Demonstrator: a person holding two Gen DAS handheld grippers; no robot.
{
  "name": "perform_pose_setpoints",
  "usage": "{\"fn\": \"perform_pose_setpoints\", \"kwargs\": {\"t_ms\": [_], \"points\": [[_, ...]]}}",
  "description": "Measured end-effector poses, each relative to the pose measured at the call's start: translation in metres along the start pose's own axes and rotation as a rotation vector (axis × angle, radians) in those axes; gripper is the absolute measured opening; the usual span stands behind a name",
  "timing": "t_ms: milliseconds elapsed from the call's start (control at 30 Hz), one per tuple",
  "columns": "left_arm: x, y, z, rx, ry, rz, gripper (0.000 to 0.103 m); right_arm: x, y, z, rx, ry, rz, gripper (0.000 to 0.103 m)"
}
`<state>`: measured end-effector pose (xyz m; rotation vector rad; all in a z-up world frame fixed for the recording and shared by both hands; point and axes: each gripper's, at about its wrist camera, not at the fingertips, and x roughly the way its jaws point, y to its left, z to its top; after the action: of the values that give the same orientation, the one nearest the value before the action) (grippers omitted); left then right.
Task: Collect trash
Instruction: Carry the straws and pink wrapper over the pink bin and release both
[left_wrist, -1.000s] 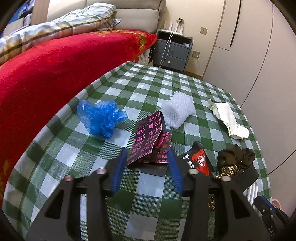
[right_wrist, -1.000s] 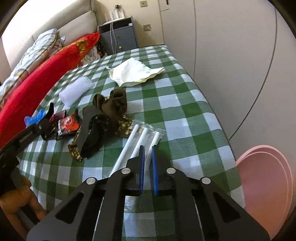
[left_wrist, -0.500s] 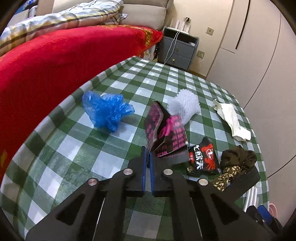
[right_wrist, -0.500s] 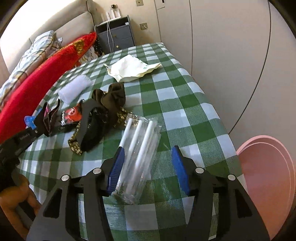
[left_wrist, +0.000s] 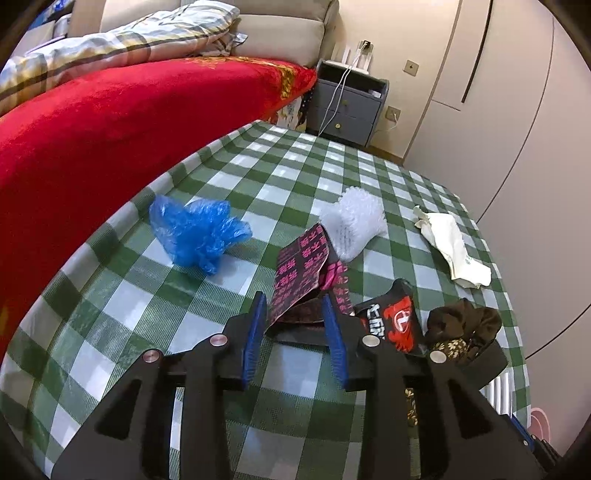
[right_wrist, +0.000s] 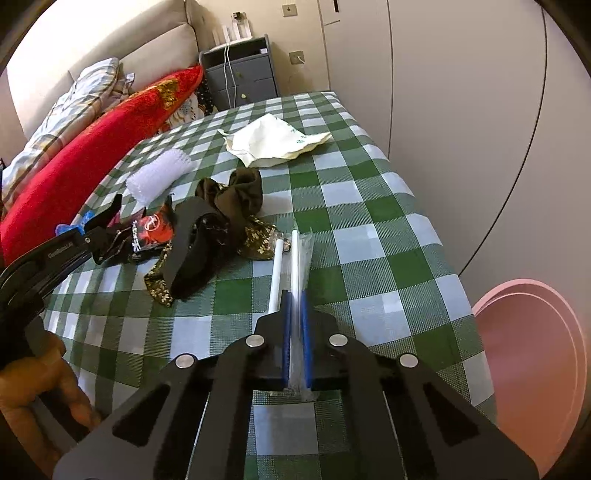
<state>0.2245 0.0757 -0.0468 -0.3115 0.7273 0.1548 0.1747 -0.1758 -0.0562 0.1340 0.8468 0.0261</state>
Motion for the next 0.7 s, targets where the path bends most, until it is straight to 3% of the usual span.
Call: {"fn": "perform_pose_setpoints", "kwargs": {"t_ms": [133, 200, 233, 700], "points": [[0.003, -0.001, 0.001, -0.001, 0.005, -0.013, 0.031, -0.004, 0.002, 0.002, -0.005, -0.013, 0.009, 0.006], [0.003, 0.0, 0.001, -0.003, 0.006, -0.017, 0.006, -0.005, 0.002, 0.003, -0.008, -0.018, 0.014, 0.006], [0.003, 0.0, 0.001, -0.001, 0.005, -0.013, 0.003, -0.006, 0.003, 0.003, -0.01, -0.021, 0.016, 0.006], [-0.04, -0.003, 0.0, 0.021, -0.041, -0.055, 0.001, -0.045, 0.005, 0.012, -0.052, -0.122, 0.034, 0.006]]}}
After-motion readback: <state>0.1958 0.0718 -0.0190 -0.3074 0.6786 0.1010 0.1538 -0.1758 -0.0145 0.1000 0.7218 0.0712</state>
